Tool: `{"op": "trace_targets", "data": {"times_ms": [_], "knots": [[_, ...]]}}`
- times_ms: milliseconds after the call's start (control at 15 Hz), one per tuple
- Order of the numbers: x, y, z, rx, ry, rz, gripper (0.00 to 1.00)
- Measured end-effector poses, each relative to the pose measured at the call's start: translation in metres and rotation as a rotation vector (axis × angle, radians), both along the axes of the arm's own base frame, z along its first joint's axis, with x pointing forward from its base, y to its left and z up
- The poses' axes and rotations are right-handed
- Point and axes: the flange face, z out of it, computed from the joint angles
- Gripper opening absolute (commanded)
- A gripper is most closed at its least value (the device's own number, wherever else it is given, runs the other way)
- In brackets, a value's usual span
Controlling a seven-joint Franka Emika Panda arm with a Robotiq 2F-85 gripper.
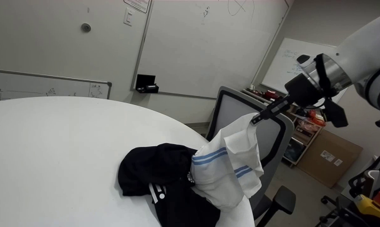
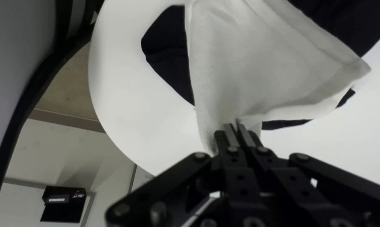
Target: Hang the white cloth on the back of the chair
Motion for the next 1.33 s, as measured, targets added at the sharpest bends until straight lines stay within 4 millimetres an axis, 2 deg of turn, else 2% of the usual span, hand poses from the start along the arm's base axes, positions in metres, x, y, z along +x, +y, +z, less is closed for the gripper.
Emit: {"op": "trace_targets", "data": {"times_ms": [133, 400, 733, 1000, 1333], "knots": [[-0.007, 0.006, 0.021, 0.016, -0.059, 0.013, 0.01], [-0.001, 0.012, 0.062, 0.045, -0.164, 0.004, 0.01], [0.000, 0.004, 0.114, 0.102, -0.279, -0.039, 0.01], [0.003, -0.029, 0.164, 0.150, -0.336, -0.133, 0.01], [0.008, -0.110, 0.245, 0.200, -0.398, -0.310, 0.01]]}}
